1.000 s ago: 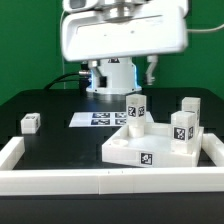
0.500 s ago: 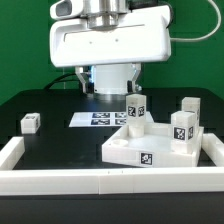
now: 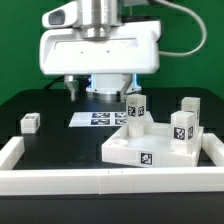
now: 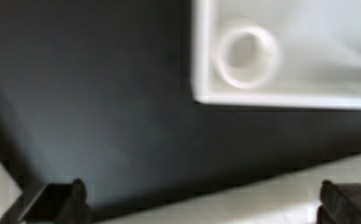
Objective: Assemble square table
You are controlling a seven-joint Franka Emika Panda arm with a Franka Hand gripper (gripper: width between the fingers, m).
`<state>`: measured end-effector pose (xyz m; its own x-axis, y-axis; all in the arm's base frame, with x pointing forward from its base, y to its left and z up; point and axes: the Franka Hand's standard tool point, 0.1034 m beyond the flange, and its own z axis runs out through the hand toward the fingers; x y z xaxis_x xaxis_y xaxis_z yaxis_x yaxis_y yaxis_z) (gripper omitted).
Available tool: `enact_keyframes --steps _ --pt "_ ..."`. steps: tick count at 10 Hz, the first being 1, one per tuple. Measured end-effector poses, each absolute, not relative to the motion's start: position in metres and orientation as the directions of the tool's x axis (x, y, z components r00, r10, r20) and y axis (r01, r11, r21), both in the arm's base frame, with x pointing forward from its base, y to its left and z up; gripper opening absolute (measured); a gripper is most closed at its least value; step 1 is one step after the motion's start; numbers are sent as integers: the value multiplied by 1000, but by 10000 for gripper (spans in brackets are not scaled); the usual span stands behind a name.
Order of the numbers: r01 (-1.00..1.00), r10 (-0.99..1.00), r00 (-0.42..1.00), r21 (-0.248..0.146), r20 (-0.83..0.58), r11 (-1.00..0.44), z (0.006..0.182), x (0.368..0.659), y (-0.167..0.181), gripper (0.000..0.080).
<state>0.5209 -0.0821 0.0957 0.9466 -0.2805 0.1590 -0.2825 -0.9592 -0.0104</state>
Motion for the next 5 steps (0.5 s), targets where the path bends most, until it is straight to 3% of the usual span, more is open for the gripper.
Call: enact_keyframes --steps 2,5 --pt "-253 -248 956 13 155 -967 92 506 -121 649" --pt "-278 -273 950 13 149 -961 94 501 -154 649"
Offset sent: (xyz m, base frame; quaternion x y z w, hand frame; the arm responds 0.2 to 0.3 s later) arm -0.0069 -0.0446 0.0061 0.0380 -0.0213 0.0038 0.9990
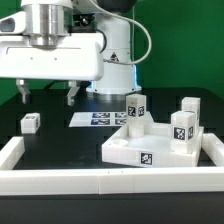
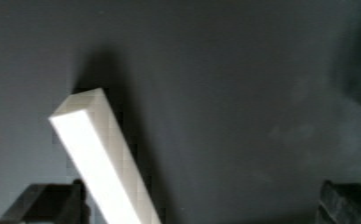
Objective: Assemble square table
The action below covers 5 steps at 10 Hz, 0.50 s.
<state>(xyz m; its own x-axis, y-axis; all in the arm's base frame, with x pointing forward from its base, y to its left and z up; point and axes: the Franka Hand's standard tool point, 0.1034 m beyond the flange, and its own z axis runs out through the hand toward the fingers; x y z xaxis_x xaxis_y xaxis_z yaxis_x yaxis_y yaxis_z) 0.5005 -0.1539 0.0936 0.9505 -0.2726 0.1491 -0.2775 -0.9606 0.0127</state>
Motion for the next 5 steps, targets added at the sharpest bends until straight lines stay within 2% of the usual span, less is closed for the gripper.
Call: enact_keyframes --steps 3,4,5 --pt "-299 -293 945 20 148 -954 93 495 -173 649" --pt "-266 -258 954 33 150 -963 92 491 -184 649" --pt "-191 -179 971 62 156 -980 88 481 -196 649"
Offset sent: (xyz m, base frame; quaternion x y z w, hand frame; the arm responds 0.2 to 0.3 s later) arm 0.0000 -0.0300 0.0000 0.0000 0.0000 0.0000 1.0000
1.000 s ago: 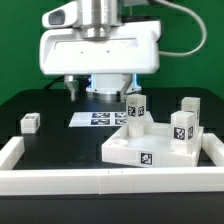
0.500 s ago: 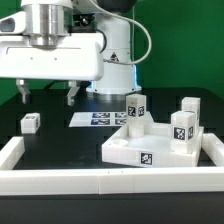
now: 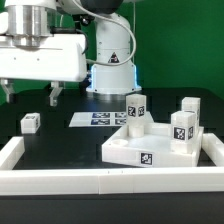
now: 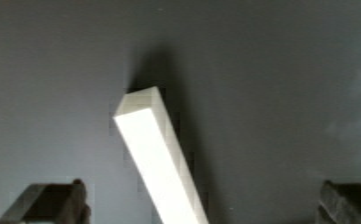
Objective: Assemble square table
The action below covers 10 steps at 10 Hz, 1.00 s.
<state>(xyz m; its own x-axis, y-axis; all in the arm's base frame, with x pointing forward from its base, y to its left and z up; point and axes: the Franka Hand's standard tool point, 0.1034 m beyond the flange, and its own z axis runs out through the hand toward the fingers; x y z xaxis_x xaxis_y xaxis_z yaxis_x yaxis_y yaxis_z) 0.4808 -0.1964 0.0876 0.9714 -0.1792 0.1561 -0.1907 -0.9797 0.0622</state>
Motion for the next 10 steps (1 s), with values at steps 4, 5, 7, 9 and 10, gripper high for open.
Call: enact_keyframes --steps 4,5,7,9,10 --pt "-51 -36 990 108 135 -993 79 454 -219 649" --pt "-49 -34 990 108 135 -993 79 454 -218 649" --pt "-50 -35 990 109 133 -993 78 452 -219 649" --pt "-49 -35 991 109 132 -993 78 451 -219 649" --pt "-45 -30 991 113 129 -993 76 443 -220 649"
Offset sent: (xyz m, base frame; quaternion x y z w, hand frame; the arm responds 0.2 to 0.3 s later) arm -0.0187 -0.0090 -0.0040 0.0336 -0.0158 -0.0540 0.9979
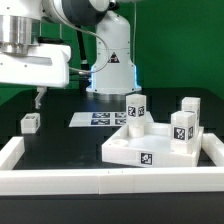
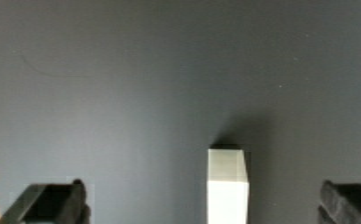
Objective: Assemble square table
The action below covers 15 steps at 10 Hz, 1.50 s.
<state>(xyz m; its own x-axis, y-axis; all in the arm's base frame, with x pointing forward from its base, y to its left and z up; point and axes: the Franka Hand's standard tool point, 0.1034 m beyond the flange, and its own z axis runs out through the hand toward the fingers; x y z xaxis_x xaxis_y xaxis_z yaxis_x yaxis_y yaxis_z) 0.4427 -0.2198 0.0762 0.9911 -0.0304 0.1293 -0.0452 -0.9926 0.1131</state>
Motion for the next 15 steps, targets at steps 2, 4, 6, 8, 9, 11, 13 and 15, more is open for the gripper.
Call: enact_keyframes --steps 2,4,6,8,9,11,13,15 --pt "-16 -4 994 106 110 -994 74 419 -218 649" --pt "-10 -7 998 47 66 -999 73 403 -223 649" --pt "-61 -62 997 -34 36 -998 77 388 -222 649" --pt "-73 -74 997 -43 26 -996 74 376 -218 649" --pt "-75 -76 997 -44 23 -996 73 373 -219 649" --pt "-74 -75 997 -43 22 -996 73 373 -218 649" --pt "-51 -51 999 -16 -5 -999 64 374 -219 649" --pt "-47 -46 998 -21 -47 -999 54 376 -222 649"
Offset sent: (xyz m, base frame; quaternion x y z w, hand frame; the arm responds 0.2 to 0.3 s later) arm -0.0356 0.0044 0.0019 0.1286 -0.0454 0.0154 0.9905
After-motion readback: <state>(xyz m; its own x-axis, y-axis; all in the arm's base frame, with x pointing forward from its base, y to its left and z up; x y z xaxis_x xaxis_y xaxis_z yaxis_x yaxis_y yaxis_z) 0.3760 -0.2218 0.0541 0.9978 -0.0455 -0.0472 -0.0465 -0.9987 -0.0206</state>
